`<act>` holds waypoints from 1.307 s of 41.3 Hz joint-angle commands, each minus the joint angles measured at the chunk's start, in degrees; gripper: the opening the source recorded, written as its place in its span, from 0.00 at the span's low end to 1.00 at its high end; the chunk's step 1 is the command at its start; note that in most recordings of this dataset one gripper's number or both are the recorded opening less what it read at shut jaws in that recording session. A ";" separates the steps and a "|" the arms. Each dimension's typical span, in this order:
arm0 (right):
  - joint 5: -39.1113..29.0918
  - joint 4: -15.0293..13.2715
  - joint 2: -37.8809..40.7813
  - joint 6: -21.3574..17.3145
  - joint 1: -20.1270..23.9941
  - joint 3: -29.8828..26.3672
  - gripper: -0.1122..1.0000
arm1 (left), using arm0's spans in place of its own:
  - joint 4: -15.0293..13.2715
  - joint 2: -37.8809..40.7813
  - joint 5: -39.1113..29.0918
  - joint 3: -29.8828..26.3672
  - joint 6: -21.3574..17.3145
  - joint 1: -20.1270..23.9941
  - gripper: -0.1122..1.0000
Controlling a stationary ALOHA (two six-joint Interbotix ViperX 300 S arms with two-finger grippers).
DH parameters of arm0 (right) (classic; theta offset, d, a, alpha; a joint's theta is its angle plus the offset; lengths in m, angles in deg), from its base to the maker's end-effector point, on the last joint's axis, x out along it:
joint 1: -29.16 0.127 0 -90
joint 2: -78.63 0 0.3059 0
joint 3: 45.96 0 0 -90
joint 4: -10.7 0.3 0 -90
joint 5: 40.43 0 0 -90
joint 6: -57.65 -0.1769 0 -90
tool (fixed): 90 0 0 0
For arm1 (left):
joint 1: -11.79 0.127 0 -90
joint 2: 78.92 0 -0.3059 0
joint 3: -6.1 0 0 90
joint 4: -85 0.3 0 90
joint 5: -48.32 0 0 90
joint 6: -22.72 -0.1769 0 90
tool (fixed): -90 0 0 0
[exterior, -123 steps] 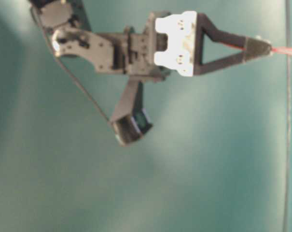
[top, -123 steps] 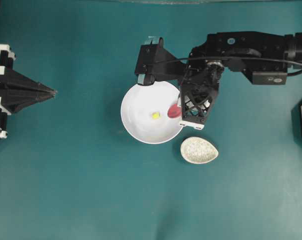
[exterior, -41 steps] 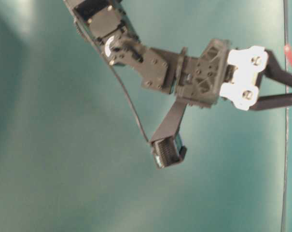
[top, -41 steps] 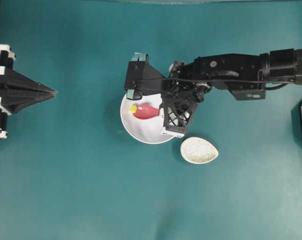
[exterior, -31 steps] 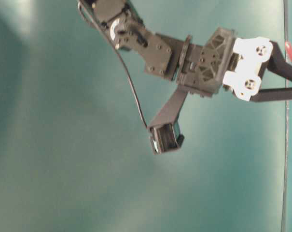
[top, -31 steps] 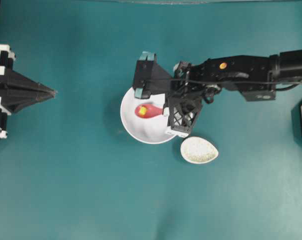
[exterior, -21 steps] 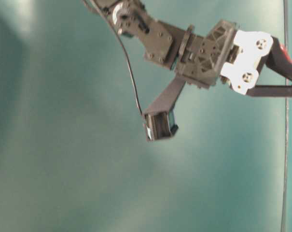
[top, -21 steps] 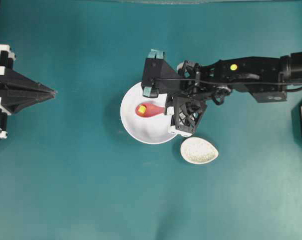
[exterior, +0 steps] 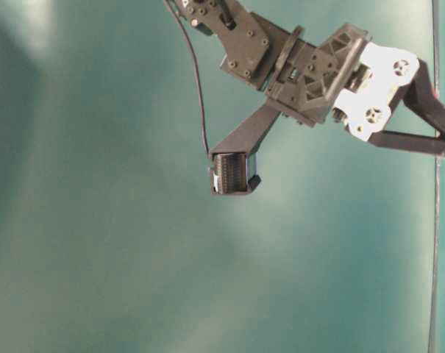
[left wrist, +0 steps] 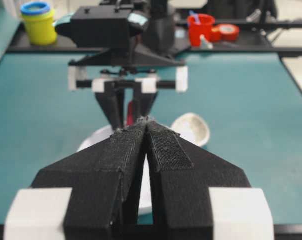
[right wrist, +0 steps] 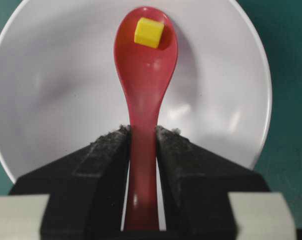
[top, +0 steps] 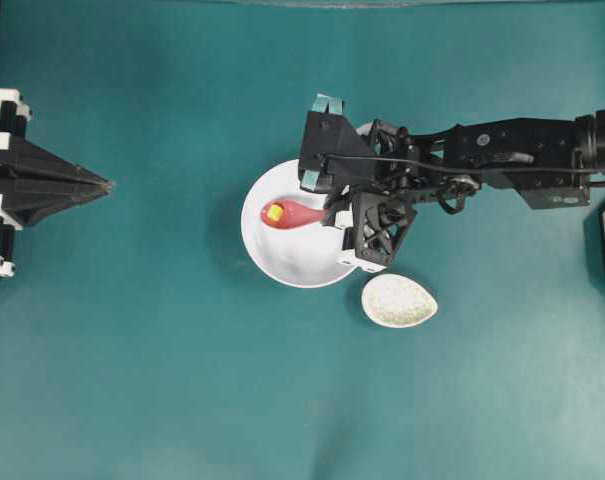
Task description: Scoop the yellow hexagonal prism block from the bowl with a spoon using the right arm.
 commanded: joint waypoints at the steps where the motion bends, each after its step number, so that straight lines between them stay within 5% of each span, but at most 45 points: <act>1: 1.49 0.00 -1.85 -0.09 0.18 -0.09 0.32 | 0.18 0.44 0.62 -0.62 0.00 0.09 0.10; 41: 16.70 0.00 -6.42 -0.09 0.53 7.47 0.32 | 0.18 0.53 0.53 -0.62 -0.09 0.09 0.10; 54: 16.44 0.00 -11.16 -0.18 0.53 8.00 0.32 | 0.18 0.53 0.53 -0.62 0.00 0.09 0.10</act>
